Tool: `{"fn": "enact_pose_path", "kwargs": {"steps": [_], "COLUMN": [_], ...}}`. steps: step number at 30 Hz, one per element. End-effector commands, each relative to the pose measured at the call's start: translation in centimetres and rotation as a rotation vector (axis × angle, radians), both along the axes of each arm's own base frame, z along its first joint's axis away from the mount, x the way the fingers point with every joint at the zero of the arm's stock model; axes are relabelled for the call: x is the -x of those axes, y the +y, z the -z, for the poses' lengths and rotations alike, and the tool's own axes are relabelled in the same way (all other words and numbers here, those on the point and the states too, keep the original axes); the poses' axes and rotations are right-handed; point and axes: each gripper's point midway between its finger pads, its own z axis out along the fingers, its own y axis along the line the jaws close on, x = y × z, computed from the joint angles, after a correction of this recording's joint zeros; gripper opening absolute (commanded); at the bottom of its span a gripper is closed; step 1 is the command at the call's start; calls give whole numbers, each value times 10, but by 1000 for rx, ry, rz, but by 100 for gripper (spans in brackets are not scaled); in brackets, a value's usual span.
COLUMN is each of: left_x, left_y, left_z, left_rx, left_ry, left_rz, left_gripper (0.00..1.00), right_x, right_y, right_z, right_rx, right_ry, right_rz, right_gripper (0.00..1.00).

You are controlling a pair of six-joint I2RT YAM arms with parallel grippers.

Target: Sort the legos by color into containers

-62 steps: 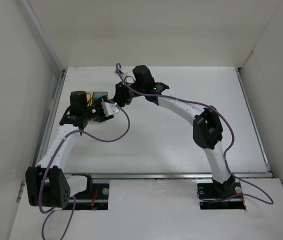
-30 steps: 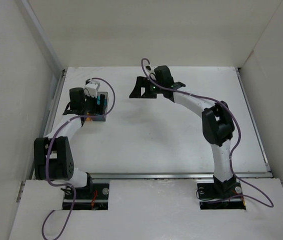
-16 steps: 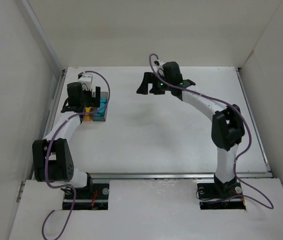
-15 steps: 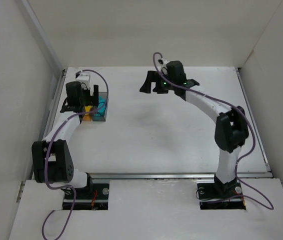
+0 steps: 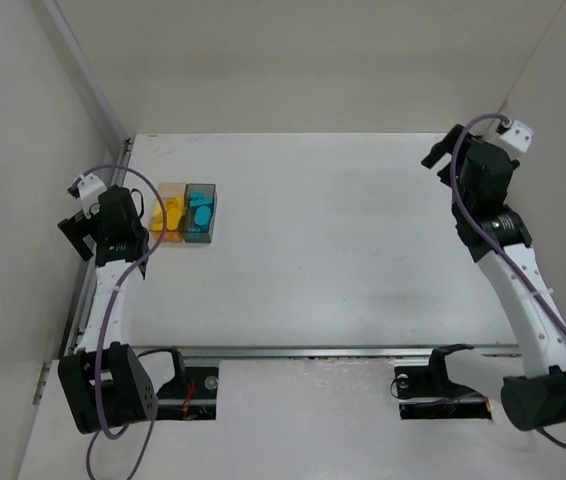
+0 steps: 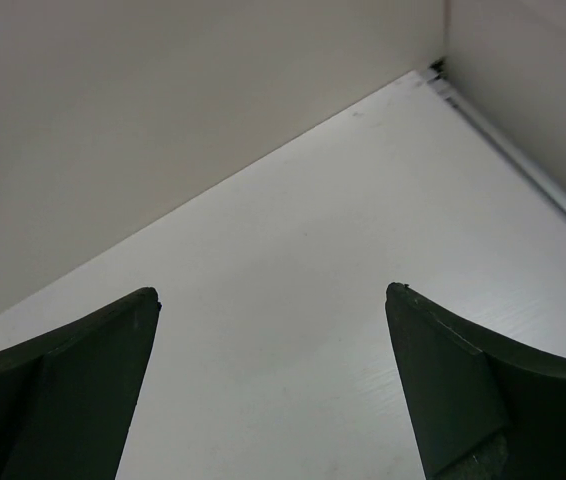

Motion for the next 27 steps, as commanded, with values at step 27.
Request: {"fn": "enact_pose_path", "kwargs": {"steps": [27], "left_x": [65], "left_y": [4], "left_z": [7], "left_rx": [83], "left_ry": [-107], "left_rz": [-106], "left_gripper": [100], "right_x": [45], "right_y": [-20], "right_z": [26], "right_rx": [54], "right_ry": [91], "right_rz": [77], "right_gripper": [100]}}
